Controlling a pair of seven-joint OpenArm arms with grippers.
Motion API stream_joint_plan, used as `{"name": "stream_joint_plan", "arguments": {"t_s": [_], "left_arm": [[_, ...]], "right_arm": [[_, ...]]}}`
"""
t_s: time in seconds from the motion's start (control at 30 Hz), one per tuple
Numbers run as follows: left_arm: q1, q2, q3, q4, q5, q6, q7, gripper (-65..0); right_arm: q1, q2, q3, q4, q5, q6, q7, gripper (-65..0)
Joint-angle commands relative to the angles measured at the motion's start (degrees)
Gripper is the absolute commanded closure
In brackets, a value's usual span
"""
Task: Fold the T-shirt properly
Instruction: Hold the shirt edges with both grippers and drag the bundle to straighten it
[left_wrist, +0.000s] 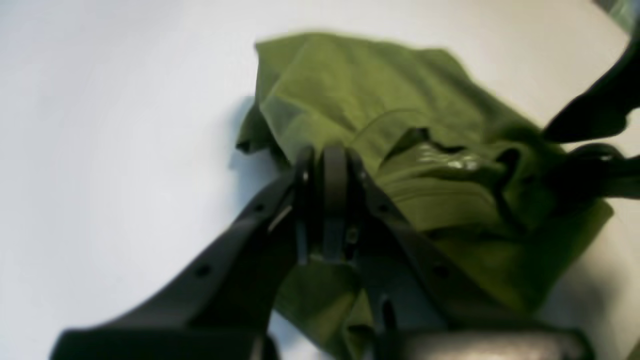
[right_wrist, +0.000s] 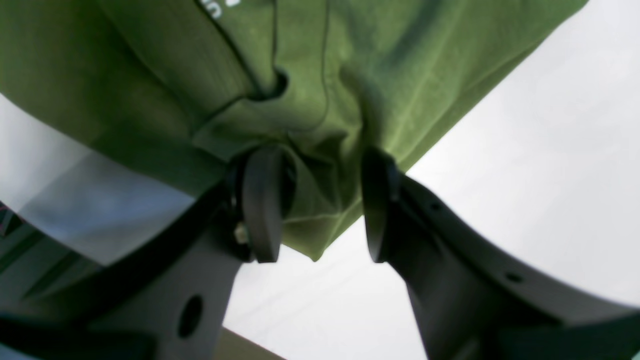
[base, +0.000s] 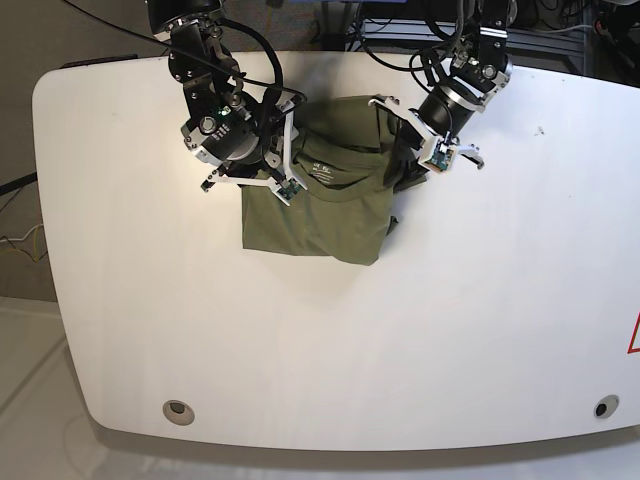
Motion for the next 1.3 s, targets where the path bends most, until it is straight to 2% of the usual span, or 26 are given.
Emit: {"name": "stream_joint_plan", "arguments": {"t_s": [0.0,0.3,0.67,0.97,1.27], "left_arm": [[0.3,0.3,0.1,3.3,-0.7,-0.3,1.3,-0.3],[2.1,2.2,0.2,5.3,-0.8,-0.3,2.8,-0.3],[5.2,2.2,4.4,6.2,-0.6,0.0,2.8,-0.3],[8.1,1.8,8.0,6.3,-0.6,6.3,2.8,-0.3],[11.2,1.8,8.4,9.7,-0.5,7.0,2.8,-0.3]], "right_arm": [[0.6,-0.2,0.1,0.9,0.0,0.0,0.6,-25.1],[0.6,-0.2,0.1,0.9,-0.1,0.0,0.6,-25.1],[0.5,-0.2,0.4,0.9,-0.1,0.0,0.6,-25.1],[0.5,-0.2,0.4,0.9,-0.1,-0.1,0.6,-25.1],[0.5,-0.2,0.4,0.9,-0.1,-0.1,0.6,-25.1]]}}
